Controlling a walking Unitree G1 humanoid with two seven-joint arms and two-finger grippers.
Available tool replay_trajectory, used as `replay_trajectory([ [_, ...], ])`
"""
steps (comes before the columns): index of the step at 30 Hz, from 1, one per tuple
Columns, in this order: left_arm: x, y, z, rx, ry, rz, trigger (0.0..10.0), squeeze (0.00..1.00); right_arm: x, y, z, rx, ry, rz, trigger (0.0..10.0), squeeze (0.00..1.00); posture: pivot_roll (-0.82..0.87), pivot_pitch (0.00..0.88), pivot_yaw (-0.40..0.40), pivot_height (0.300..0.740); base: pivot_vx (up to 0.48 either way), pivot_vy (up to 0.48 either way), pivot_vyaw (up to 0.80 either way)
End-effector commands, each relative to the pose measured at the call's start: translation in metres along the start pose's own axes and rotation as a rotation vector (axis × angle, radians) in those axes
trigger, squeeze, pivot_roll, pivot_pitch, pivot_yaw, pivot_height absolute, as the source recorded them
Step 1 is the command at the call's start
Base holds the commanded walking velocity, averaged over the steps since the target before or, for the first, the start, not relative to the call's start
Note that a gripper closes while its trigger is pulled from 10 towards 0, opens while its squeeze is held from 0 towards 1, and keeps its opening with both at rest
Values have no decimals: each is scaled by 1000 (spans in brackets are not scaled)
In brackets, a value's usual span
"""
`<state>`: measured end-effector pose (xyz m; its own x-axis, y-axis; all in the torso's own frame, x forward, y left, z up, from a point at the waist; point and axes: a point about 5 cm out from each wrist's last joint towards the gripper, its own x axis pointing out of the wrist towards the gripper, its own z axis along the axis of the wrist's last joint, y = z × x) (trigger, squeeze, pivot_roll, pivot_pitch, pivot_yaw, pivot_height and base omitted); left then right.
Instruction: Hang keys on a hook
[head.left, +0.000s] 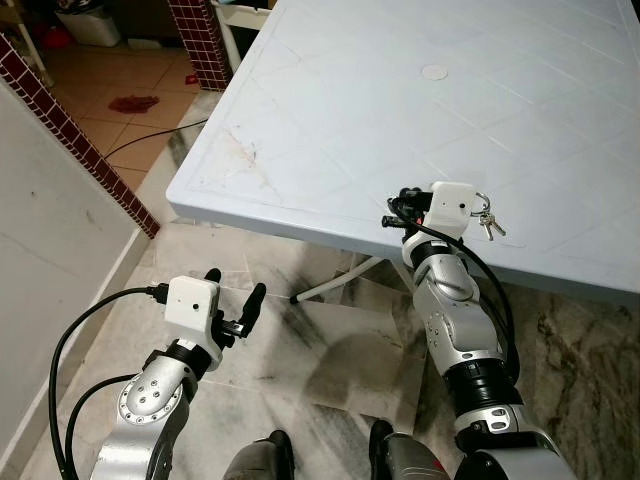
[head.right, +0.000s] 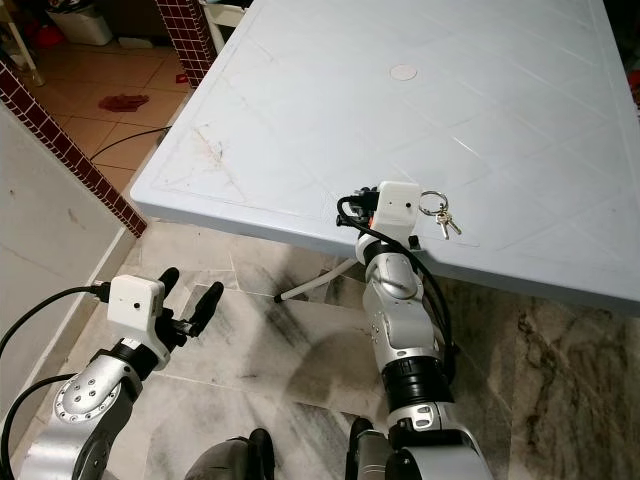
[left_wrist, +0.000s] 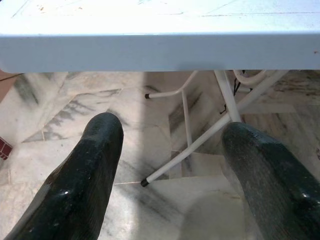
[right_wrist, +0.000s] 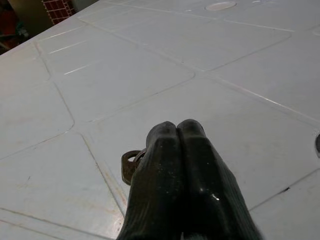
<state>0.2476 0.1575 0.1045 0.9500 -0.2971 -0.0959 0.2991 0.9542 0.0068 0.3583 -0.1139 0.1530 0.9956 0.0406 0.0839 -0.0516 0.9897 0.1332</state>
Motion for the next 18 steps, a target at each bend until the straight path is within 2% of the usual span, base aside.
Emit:
replay_trajectory([
  [1,-3,4,-4,6,20,14,10000,0,-2,-1,-7,3,25,-7,0,0,61,232,102,740,0,0,0],
  [6,-2,4,-4,6,19,15,10000,0,-1,-1,-6,-1,18,-13,0,0,60,231,103,740,0,0,0],
  [9,-1,4,-4,8,17,16,10000,0,0,-1,5,-68,-54,-17,0,0,59,229,104,740,0,0,0],
  [10,-1,5,-3,9,16,17,10000,0,1,1,16,-122,-122,-17,0,0,58,227,105,740,0,0,0],
  [13,0,5,-3,10,14,18,10000,0,2,5,29,-187,-203,-14,0,0,58,224,105,740,0,0,0],
  [14,0,5,-3,11,13,19,10000,0,2,8,38,-235,-259,-7,0,0,57,223,105,740,0,0,0],
  [18,1,5,-2,12,10,19,10000,0,2,17,50,-303,-344,15,0,0,57,221,106,740,0,0,0],
])
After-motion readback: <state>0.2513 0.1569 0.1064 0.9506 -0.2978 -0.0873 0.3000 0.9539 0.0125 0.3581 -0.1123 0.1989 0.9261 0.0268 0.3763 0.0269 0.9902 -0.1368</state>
